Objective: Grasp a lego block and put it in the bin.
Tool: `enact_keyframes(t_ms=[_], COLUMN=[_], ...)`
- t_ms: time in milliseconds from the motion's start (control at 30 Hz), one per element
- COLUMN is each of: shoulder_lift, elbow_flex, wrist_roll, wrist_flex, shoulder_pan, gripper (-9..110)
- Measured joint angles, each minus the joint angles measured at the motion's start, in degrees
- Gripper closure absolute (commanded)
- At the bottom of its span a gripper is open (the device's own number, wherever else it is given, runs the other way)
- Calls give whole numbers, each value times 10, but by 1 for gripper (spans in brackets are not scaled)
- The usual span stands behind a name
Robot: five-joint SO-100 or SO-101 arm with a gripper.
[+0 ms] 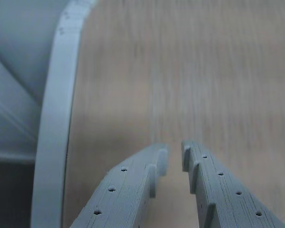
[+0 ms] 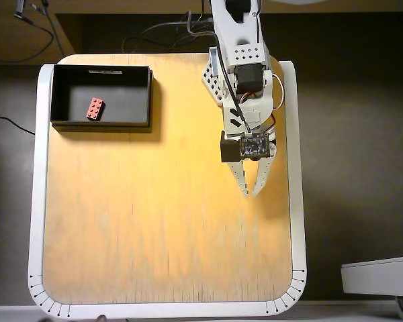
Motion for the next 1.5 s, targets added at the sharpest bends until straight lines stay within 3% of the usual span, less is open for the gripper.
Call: enact_keyframes(t_ms=[367, 867, 1500], shoulder_lift=[1, 1, 1], elbow_flex=[33, 33, 34], wrist_roll=[6, -38, -53], wrist_flex=[12, 236, 257], shoulder_pan=[11, 11, 11], gripper=[101, 101, 101])
